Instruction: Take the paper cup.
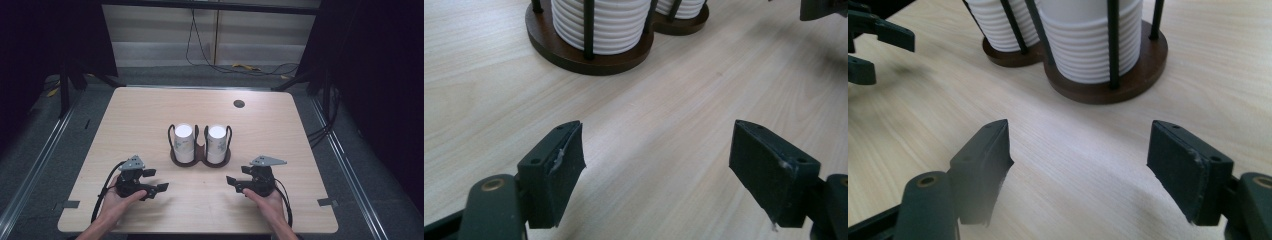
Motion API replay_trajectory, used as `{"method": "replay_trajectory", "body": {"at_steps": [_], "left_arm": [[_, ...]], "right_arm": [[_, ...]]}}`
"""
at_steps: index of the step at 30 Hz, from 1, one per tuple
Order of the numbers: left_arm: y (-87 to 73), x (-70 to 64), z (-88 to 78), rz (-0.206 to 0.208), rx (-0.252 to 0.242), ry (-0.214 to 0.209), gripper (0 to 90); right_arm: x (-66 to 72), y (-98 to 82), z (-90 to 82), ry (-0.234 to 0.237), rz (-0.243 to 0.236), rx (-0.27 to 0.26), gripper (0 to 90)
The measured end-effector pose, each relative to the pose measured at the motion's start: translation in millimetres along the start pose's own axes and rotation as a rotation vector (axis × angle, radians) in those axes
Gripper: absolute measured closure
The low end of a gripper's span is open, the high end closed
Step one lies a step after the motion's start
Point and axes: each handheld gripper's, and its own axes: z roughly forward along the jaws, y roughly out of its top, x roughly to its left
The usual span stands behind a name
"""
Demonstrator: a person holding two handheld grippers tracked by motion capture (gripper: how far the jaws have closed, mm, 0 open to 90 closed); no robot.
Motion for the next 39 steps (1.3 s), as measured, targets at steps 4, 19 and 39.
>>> {"method": "replay_trajectory", "body": {"at_steps": [4, 19, 39], "left_arm": [[-0.3, -2.0, -1.0, 0.01, -0.003, -0.003, 21.8], [-0.5, -3.2, -1.9, 0.004, 0.002, -0.002, 22.9], [-0.2, -2.7, 0.4, 0.008, 0.015, -0.001, 23.8]], "right_arm": [[6.1, 5.9, -5.3, 0.007, -0.039, -0.018, 26.3], [18.7, 26.3, -7.3, 0.037, -0.138, -0.006, 28.7], [31.5, 66.5, -4.9, 0.101, -0.171, -0.023, 35.6]]}}
